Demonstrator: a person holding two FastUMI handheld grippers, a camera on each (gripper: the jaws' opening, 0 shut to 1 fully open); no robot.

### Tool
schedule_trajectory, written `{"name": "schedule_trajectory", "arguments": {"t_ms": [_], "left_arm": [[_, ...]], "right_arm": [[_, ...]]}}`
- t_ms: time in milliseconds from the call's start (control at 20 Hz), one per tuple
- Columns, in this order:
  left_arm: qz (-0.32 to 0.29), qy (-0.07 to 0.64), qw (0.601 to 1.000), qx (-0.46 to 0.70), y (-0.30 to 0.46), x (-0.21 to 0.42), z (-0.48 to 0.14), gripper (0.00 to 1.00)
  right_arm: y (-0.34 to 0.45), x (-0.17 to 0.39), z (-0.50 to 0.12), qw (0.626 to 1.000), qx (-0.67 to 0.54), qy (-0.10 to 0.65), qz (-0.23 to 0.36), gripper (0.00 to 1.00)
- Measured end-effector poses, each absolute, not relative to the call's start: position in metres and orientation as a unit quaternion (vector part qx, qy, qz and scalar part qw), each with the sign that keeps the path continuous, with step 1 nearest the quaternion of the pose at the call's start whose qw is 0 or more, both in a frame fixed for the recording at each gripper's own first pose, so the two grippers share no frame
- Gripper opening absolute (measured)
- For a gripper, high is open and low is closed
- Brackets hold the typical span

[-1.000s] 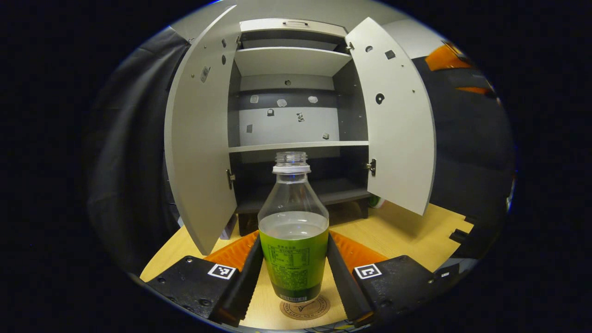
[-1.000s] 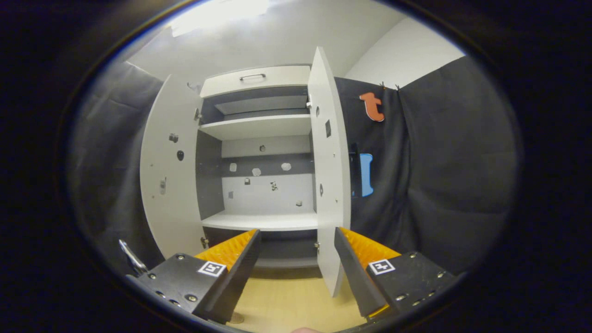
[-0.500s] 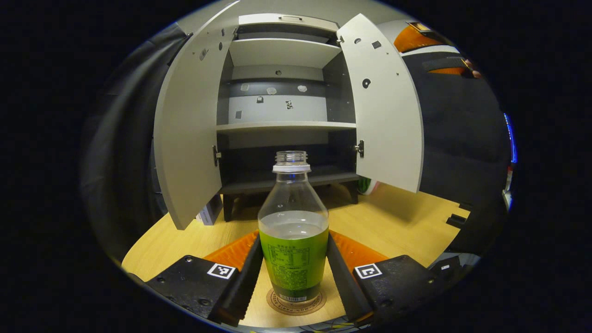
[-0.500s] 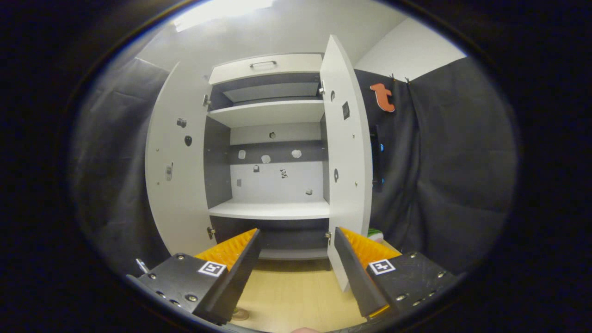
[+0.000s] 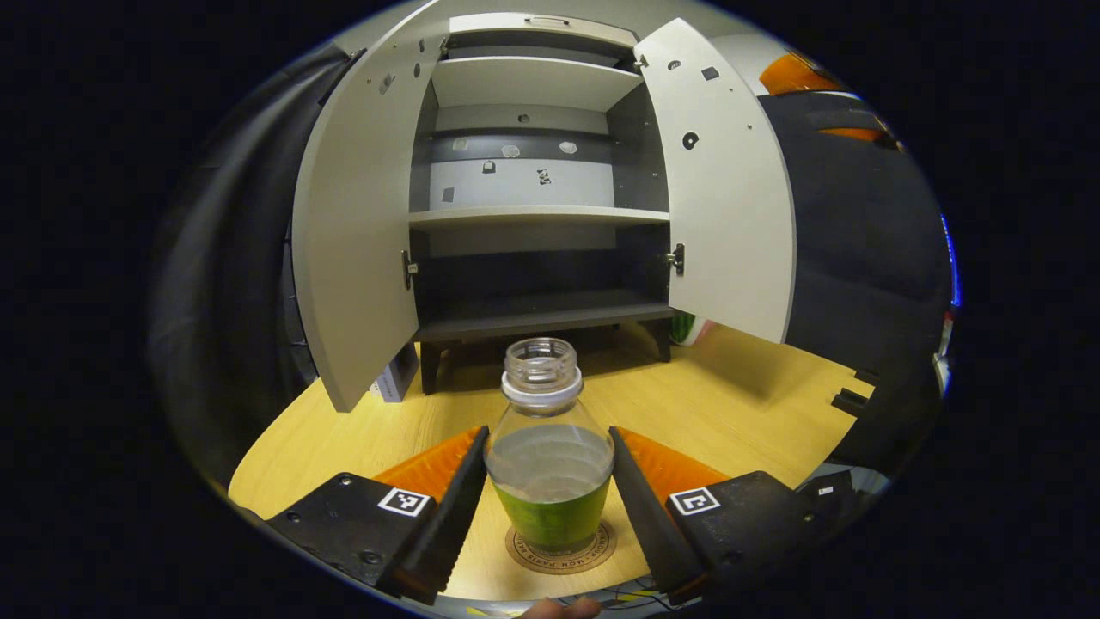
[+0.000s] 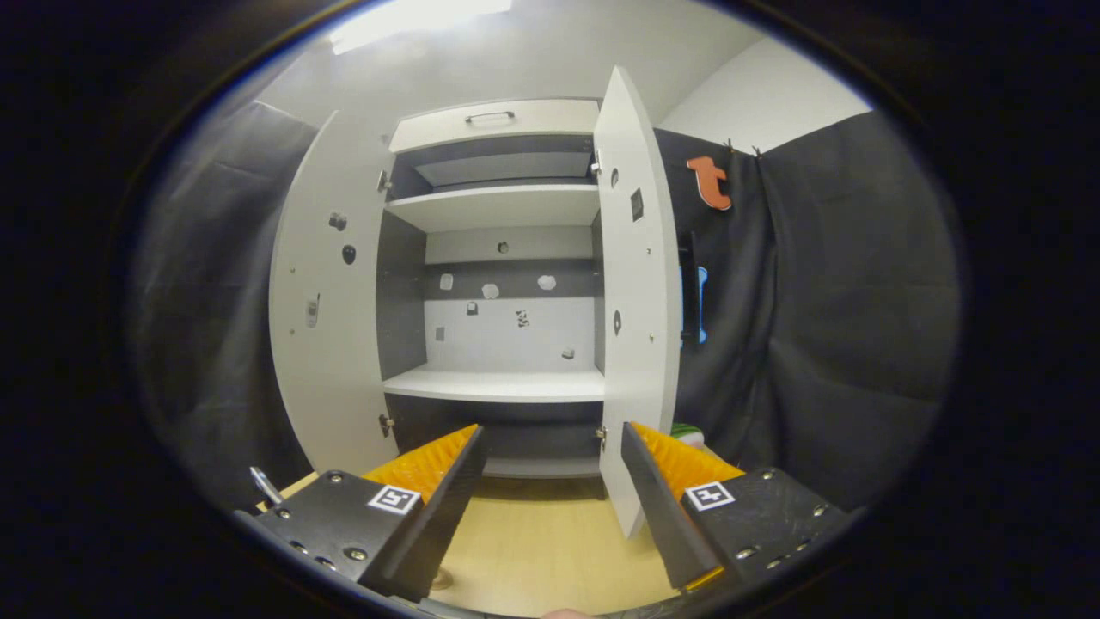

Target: Grasp the bottle in the cabinet with the left hand and place it on the coaster, then close the right door with the right hand and the left door with the left hand.

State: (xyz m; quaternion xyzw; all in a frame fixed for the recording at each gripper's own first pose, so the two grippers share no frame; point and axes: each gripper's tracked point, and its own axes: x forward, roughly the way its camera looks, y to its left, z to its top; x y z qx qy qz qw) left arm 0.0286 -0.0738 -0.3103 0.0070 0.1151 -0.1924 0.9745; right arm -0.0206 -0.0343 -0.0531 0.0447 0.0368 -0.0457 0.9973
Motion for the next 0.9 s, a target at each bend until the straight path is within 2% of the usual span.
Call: {"name": "schedule_trajectory", "arguments": {"t_ms": [450, 900], "left_arm": [[-0.203, 0.103, 0.974, 0.005, -0.07, 0.022, -0.239, 0.86], [-0.205, 0.034, 0.978, -0.011, -0.06, 0.025, -0.106, 0.86]], "right_arm": [[-0.084, -0.038, -0.045, 0.994, 0.061, 0.019, -0.093, 0.94], [-0.147, -0.042, -0.001, 0.991, 0.041, -0.038, -0.125, 0.95]]}}
